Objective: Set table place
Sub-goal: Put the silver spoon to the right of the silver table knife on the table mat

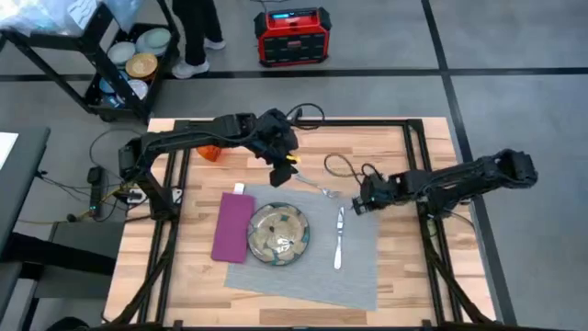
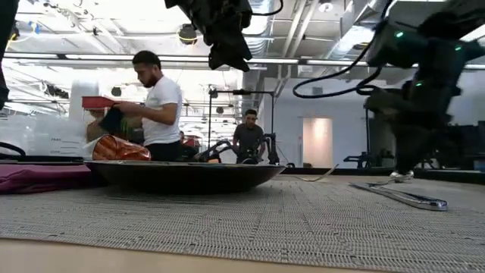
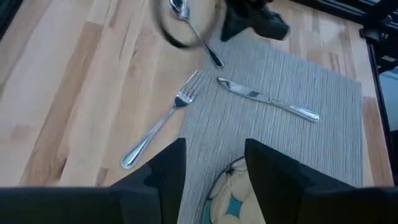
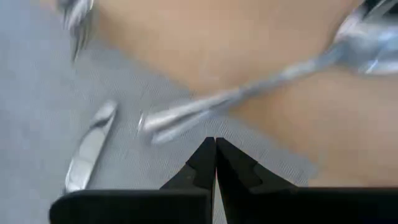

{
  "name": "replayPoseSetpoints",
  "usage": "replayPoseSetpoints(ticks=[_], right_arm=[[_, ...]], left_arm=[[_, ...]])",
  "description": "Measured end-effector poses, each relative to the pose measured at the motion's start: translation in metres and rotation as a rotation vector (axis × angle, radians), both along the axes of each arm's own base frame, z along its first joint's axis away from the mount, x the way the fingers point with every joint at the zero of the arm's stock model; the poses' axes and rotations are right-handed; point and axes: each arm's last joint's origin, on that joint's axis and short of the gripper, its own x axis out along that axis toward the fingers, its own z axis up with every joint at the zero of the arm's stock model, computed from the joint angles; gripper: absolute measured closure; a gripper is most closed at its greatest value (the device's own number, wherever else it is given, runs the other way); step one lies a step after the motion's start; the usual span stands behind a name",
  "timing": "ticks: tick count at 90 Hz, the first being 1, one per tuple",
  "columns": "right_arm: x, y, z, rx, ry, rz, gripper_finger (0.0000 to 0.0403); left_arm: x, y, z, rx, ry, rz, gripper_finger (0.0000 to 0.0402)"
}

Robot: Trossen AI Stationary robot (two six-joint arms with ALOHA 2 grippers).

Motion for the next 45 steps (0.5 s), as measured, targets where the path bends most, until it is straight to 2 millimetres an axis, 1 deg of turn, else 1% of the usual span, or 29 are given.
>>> replayPoseSetpoints(ticks=[11,24,45], right_arm=[[-0.007,-0.013,-0.002,-0.006,0.063,-0.043,0.0403],[-0.017,-0.03,-0.004,-0.032,0.133,-0.155,0.0403],[-0.026,-0.055,-0.004,-0.043,0.157,-0.258,0.0403]], left_arm=[[0.0,0.0,0.0,-0.001,0.002,0.0,0.0253],[0.0,0.0,0.0,0.001,0.003,-0.002,0.0253],[0.0,0.0,0.0,0.005,0.005,-0.009,0.0253]])
